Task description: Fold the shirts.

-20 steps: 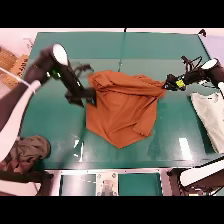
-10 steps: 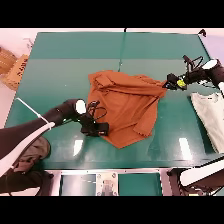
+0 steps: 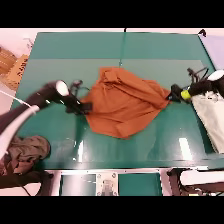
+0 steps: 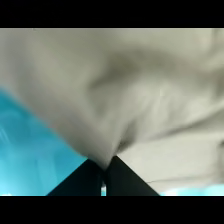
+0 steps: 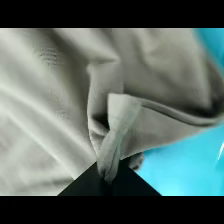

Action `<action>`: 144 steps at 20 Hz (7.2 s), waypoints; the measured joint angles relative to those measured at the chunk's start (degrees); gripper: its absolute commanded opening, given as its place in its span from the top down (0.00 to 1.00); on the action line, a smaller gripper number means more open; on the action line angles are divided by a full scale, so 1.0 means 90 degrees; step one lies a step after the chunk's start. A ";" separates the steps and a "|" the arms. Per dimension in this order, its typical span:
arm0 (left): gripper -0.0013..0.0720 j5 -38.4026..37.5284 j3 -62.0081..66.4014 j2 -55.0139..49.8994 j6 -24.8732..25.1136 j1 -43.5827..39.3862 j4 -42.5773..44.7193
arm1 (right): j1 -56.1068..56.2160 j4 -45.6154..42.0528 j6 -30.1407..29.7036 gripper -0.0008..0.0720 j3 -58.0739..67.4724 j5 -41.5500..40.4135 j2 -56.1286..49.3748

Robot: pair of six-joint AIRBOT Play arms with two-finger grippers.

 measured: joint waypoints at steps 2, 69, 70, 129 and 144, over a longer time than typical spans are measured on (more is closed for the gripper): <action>0.95 -0.0046 0.0520 -0.0012 0.0403 0.0612 0.0141 | 0.0374 0.0066 0.0124 0.97 -0.1389 -0.0270 0.1018; 0.95 -0.1467 0.6101 0.3475 0.1474 0.1826 -0.1013 | -0.1931 0.2861 -0.0998 0.96 0.3725 -0.2227 0.4925; 0.95 -0.1513 0.5906 0.3470 0.1460 0.1826 -0.0903 | -0.1936 0.2846 -0.0988 0.96 0.3716 -0.2225 0.4828; 0.95 -0.0194 -0.1892 0.0083 0.3162 0.2368 -0.2193 | -0.2909 0.0546 -0.0877 0.41 -0.2382 -0.0270 0.0843; 0.95 -0.0726 -0.1518 0.0277 0.3140 0.2358 -0.2242 | -0.2555 0.0869 -0.1166 0.96 -0.2582 -0.0214 0.0753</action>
